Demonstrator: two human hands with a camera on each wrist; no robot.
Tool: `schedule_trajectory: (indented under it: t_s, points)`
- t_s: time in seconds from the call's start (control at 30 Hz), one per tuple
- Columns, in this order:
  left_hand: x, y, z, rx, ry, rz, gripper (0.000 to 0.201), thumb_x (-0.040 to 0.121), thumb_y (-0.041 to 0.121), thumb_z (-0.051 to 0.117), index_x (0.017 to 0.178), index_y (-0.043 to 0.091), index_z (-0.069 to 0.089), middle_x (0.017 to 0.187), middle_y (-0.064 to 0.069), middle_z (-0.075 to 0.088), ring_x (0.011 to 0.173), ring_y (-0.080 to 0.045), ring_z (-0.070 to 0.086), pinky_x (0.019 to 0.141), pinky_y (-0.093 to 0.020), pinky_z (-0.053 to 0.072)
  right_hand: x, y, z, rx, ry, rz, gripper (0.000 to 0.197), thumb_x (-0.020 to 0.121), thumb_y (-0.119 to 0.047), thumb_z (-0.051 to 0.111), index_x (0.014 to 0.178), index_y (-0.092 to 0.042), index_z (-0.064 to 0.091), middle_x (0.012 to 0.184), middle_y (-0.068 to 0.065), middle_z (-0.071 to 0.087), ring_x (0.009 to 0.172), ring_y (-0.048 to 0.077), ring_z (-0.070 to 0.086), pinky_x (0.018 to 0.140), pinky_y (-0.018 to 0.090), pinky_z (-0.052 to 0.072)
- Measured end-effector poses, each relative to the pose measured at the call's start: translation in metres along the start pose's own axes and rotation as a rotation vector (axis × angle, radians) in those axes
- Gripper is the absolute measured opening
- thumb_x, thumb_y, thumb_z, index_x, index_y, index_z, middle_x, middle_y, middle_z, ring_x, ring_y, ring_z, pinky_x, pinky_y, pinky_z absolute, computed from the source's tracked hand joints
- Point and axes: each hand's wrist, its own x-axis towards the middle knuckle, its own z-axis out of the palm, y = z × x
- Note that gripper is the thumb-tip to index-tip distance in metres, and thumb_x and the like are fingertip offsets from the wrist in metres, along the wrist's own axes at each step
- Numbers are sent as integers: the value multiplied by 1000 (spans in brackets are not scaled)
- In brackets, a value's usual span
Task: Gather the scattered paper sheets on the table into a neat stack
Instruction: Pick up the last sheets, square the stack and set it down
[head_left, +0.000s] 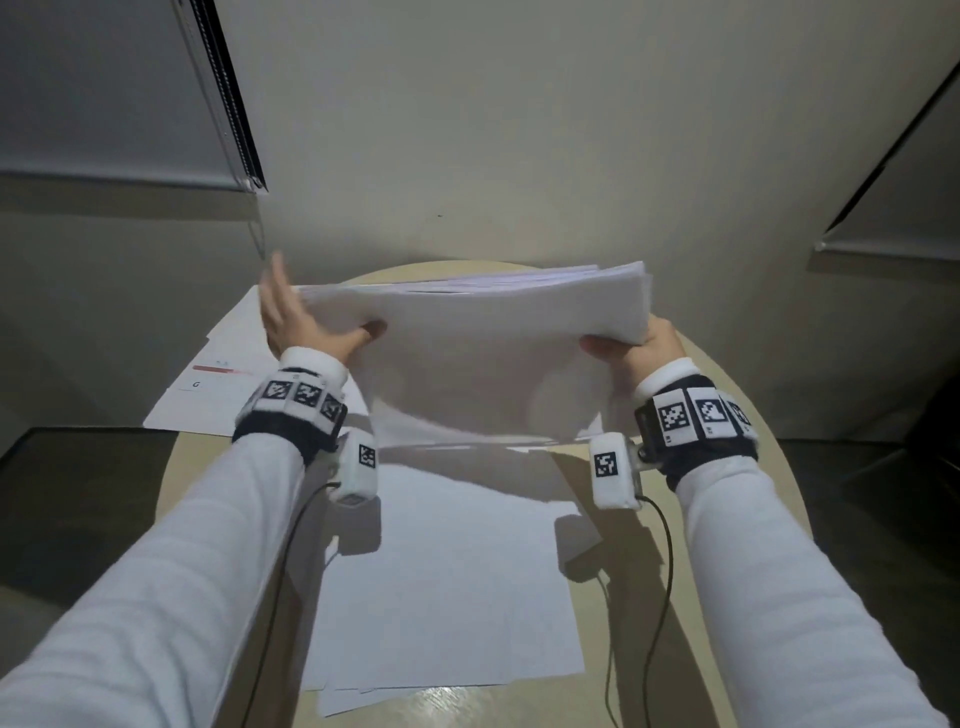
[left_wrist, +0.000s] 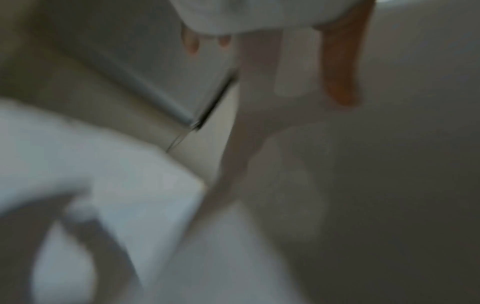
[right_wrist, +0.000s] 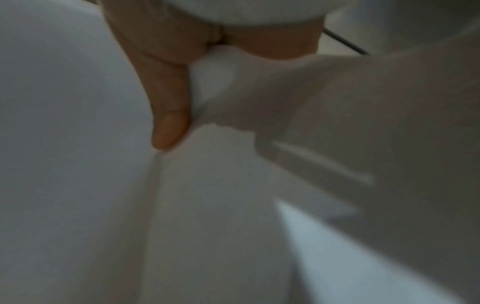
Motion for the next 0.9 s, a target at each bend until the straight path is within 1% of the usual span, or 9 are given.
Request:
schedule_trajectory:
  t_s: [0.07, 0.13, 0.2, 0.3, 0.33, 0.47, 0.63, 0.8, 0.9]
  points:
    - [-4, -15, 2, -333, -95, -219, 110, 66, 12, 81, 148, 11, 9, 153, -15, 21, 141, -21, 26, 115, -31, 29, -4, 6, -5, 164, -27, 57, 27, 74, 16, 62, 66, -9, 68, 68, 11, 67, 64, 28, 63, 68, 46, 54]
    - [-10, -20, 4, -373, -347, -322, 62, 76, 0, 71, 129, -1, 38, 133, -13, 46, 110, -13, 57, 87, -7, 46, -5, 10, -11, 167, -38, 71, 31, 76, 18, 58, 69, -11, 64, 56, -2, 69, 51, 16, 66, 52, 28, 56]
    - [-15, -22, 5, -291, -506, -379, 37, 78, 7, 69, 111, 3, 54, 117, -12, 58, 85, -14, 61, 76, -15, 47, -4, 19, -12, 101, 12, 71, 29, 78, 13, 62, 70, -15, 58, 48, -12, 65, 50, 9, 63, 52, 21, 51]
    - [-23, -19, 10, -327, -343, -380, 29, 77, 5, 71, 104, -1, 61, 101, -11, 62, 97, -17, 54, 76, -18, 47, -1, 38, -7, 7, 125, 86, 18, 78, 2, 70, 69, -11, 60, 67, -1, 66, 75, 19, 56, 73, 32, 43]
    - [-27, -17, 12, -371, -295, -379, 35, 77, 3, 71, 109, -4, 60, 104, -12, 62, 100, -18, 54, 80, -19, 46, -2, 45, -4, 20, 170, 97, 8, 78, 0, 70, 77, -4, 63, 79, 6, 64, 82, 19, 53, 73, 31, 41]
    - [-52, -29, 26, -340, -325, -426, 48, 75, -1, 72, 118, -12, 54, 123, -25, 58, 104, -24, 58, 88, -29, 43, -13, 87, 4, 41, 265, 199, 39, 78, -4, 71, 110, 13, 57, 101, 16, 61, 88, 18, 53, 59, 20, 46]
    - [-86, -66, 40, -315, -355, -598, 56, 73, 15, 77, 121, -3, 53, 119, -18, 62, 92, -25, 60, 79, -30, 44, -21, 126, 12, -36, 298, 440, 50, 76, -5, 74, 117, 12, 52, 113, 18, 60, 93, 24, 54, 79, 30, 41]
    - [-75, -55, 43, -382, -239, -608, 61, 76, -3, 71, 129, -10, 41, 127, -22, 54, 123, -29, 52, 90, -23, 38, -11, 123, 7, 94, 406, 439, 65, 78, -6, 72, 134, 1, 37, 130, 19, 53, 119, 31, 51, 87, 28, 35]
    - [-84, -59, 41, -342, -278, -636, 59, 79, 1, 69, 130, -9, 41, 130, -20, 53, 120, -29, 52, 86, -23, 36, -15, 129, 11, 13, 333, 478, 61, 77, -7, 73, 129, 4, 42, 130, 20, 54, 118, 32, 52, 86, 29, 37]
